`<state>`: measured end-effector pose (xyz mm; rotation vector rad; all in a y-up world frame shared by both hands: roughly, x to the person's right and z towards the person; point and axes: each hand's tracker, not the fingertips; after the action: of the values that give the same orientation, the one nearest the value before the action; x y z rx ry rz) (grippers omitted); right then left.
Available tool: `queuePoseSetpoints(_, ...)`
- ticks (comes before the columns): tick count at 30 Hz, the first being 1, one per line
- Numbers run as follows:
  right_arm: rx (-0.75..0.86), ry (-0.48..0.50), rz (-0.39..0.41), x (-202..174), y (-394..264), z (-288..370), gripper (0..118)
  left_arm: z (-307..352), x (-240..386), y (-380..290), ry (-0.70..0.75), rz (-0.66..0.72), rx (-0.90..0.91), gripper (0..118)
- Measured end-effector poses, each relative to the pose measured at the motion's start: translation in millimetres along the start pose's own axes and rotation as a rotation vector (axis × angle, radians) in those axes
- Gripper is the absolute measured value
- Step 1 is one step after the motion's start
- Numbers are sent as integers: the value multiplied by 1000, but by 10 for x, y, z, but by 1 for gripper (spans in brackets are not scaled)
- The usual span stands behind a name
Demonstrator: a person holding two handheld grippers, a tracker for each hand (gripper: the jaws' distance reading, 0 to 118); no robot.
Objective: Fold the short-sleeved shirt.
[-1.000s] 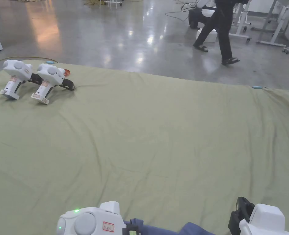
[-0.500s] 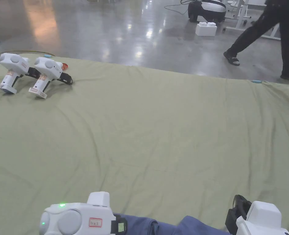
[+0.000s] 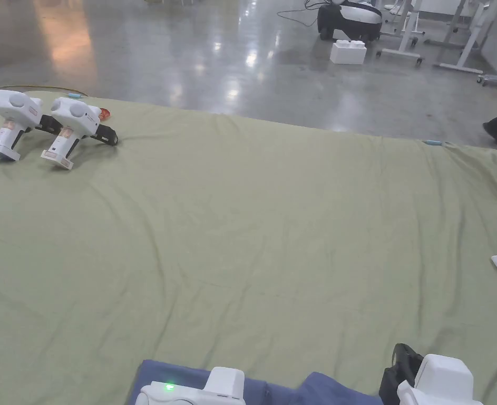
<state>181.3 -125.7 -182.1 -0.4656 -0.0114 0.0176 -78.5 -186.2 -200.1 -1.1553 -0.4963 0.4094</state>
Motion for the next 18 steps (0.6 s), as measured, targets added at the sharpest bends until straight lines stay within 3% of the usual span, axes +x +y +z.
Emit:
queuePoseSetpoints(9, 6, 3, -4, 20, 39, 11, 0, 583, -300, 113, -55, 32, 110, 5)
queuePoseSetpoints(11, 15, 4, -8, 21, 65, 14, 0, 844, -493, 183, -85, 58, 151, 19)
queuePoseSetpoints(14, 36, 11, -13, 5, 124, 28, 0, 1171, -787, 199, -37, 47, 209, 54)
queuePoseSetpoints(18, 55, 19, -13, -28, 183, 18, 0, 1399, -1237, 192, 79, 92, 249, 74)
